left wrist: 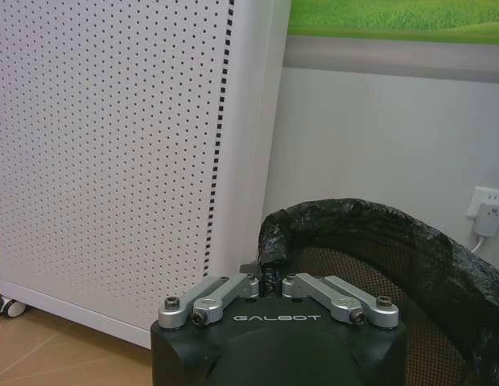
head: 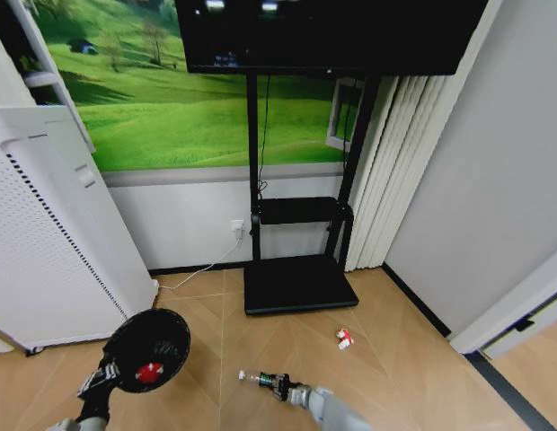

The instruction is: Pick up the trash bin and place the garbage on the floor into it.

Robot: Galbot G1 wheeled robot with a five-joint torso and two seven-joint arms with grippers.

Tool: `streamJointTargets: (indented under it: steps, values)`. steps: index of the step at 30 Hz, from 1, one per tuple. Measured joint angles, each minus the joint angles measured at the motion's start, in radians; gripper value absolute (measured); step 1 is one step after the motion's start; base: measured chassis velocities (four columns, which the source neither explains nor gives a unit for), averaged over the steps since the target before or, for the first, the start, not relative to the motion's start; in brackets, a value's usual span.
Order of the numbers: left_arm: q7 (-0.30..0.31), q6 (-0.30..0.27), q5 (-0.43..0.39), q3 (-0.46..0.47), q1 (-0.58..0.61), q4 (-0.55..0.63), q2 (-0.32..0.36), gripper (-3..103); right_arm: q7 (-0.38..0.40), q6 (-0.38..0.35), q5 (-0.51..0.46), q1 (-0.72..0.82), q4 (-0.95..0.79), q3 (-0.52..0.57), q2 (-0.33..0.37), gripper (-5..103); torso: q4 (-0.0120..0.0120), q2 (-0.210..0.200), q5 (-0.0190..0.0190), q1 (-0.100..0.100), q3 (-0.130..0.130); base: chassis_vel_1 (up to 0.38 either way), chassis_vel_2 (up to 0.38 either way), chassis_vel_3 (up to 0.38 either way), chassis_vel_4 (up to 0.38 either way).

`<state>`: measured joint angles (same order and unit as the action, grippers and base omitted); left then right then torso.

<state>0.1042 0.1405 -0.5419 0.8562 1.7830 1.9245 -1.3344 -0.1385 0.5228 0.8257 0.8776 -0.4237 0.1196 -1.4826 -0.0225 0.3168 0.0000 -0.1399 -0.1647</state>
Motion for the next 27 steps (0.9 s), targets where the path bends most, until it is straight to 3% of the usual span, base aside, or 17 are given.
streamJointTargets:
  steps: [27]
  values:
    - [0.004, 0.0, 0.011, -0.003, 0.003, 0.009, -0.006, 7, -0.013, 0.023, -0.002, 0.002, -0.009, -0.001, 0.012, 28, 0.0, 0.0, 0.0, 0.0, 0.0, 0.0, 0.0, 0.0, 0.0]
